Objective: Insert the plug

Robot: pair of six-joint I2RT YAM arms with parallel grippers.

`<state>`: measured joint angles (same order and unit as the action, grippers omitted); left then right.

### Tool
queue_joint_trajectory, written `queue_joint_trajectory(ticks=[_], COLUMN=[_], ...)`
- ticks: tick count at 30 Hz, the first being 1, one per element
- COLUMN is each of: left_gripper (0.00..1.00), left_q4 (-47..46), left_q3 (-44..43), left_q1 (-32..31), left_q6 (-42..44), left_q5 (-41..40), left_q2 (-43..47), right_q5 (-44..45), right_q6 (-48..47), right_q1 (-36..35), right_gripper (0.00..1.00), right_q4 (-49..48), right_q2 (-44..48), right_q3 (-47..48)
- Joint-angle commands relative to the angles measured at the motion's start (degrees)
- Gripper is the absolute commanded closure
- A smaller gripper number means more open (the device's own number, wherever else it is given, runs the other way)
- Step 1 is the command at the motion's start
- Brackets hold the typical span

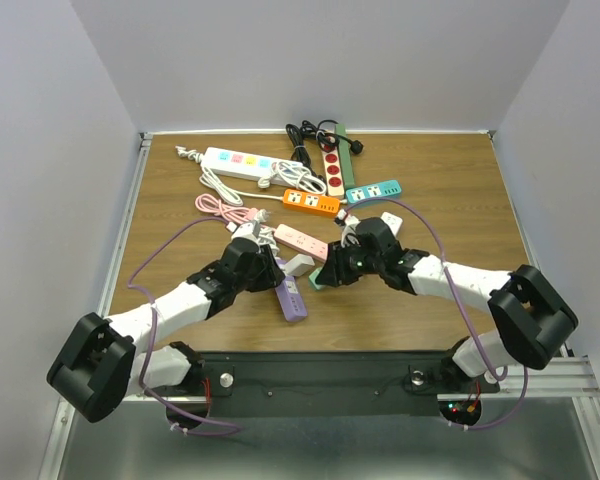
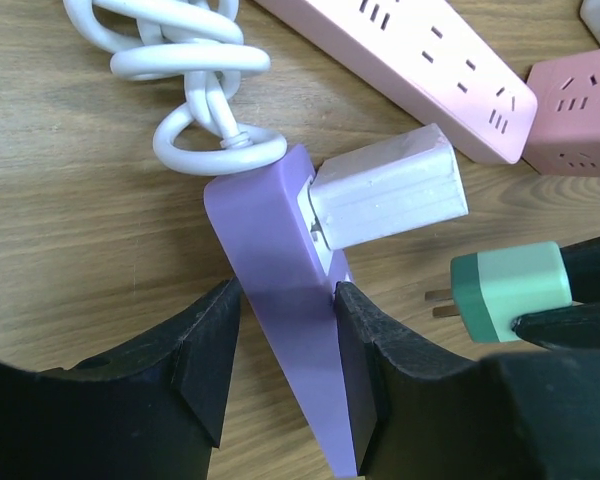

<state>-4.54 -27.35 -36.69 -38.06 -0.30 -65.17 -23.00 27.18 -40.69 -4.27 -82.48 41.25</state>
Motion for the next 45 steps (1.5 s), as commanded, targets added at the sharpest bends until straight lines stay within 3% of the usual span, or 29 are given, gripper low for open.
queue_joint_trajectory(ticks=[1,5,9,24,45], left_gripper=[0.49,0.51,0.62,0.81,0.89], left_q4=[-2.32,-2.32,-2.15,-2.06,-2.14], left_q3=[0.90,2.04,2.74,4.50,5.56], left_q1=[-0.40,-0.58,-0.75,-1.02,-1.11], left_q6=[-0.17,-0.52,-0.78,-1.75,-1.93], left_q5=[0.03,1.88,1.88,1.97,2.40], left_q2=[-0.49,-1.45,-2.24,-3.74,-3.21], right_q5=[1.56,1.82,2.87,9.99,11.84], right_q6=[3.14,4.55,5.43,9.73,13.07], right_q1=[-0.71,-1.15,-2.29,-5.46,-6.51], right_gripper=[1.00,1.00,1.00,1.00,1.00], right_q4=[-8.11,-9.96,-11.10,-13.57,-18.41], right_q2=[-0.31,-1.63,-2.51,-3.39,-2.60], right_q3=[-0.65,-0.47,-0.39,-2.40,-5.48])
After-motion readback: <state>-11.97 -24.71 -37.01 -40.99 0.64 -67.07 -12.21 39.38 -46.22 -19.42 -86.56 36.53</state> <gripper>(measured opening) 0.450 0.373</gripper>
